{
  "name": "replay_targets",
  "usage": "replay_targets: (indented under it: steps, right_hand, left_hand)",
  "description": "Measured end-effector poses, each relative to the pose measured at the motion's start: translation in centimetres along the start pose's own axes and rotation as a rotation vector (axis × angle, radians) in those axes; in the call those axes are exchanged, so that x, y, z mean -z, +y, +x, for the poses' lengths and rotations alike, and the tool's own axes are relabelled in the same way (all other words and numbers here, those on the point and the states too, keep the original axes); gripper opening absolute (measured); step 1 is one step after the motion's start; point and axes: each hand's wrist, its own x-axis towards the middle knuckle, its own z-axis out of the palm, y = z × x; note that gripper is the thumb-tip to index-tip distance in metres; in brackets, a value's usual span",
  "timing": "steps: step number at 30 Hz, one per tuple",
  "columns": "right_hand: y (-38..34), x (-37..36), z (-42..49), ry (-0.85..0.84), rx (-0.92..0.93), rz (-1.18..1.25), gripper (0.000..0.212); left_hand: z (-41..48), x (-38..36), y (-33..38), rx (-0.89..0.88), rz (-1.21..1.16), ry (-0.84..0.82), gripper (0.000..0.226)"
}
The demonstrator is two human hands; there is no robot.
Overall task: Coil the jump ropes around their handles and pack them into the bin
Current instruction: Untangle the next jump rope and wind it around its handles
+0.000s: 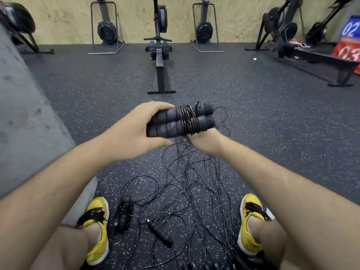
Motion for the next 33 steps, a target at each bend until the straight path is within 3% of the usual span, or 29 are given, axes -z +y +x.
replay_targets:
  steps: [3, 6, 9, 16, 20, 24, 27, 29, 30, 33]
  right_hand:
    - [-1.6, -2.7, -0.4, -0.030, -0.092, 0.049, 0.026]
    - [-2.5, -3.4, -1.2, -0.129, -0.126, -0.055, 0.030]
    - [-3.2, -3.1, -2.2, -0.112, -0.101, -0.211, 0.031]
    - [-4.0, 1.0, -2.9, 0.144, 0.093, -0.685, 0.025]
    - [-3.0, 4.2, -2.2, 0.193, 0.137, -0.601, 0.025]
    - [-1.2, 5.1, -1.3, 0.211, 0.128, -0.284, 0.016]
    - [-0.6, 4.3, -1.0, 0.185, 0.029, -0.002, 0.018]
    - [-0.8, 2.9, -1.1, 0.040, -0.119, 0.123, 0.018]
    - [-0.9, 1.8, -1.1, -0.046, -0.220, 0.153, 0.022]
    - [-1.6, -1.6, -1.1, 0.012, -0.228, 0.043, 0.028]
  left_hand:
    - [0.7, -0.3, -2.0, 0.027, 0.159, 0.123, 0.075]
    - [1.2, -0.2, -4.2, 0.109, 0.322, 0.203, 0.078]
    - [1.0, -0.6, -5.9, 0.134, 0.443, 0.132, 0.081]
    - [0.6, -2.0, -5.8, 0.049, 0.439, -0.014, 0.076]
    - [0.2, -1.6, -3.8, 0.008, 0.344, -0.155, 0.075]
    - [-0.3, -0.8, -0.9, -0.051, 0.120, -0.248, 0.076]
    - [-0.7, -0.3, 0.7, -0.043, -0.025, -0.178, 0.076]
    - [-0.7, -0.2, 1.2, 0.036, -0.117, -0.073, 0.080]
    - [-0.7, -0.3, 1.1, 0.076, -0.149, -0.015, 0.081]
    - [-0.3, -0.8, 0.1, 0.108, -0.032, 0.126, 0.076]
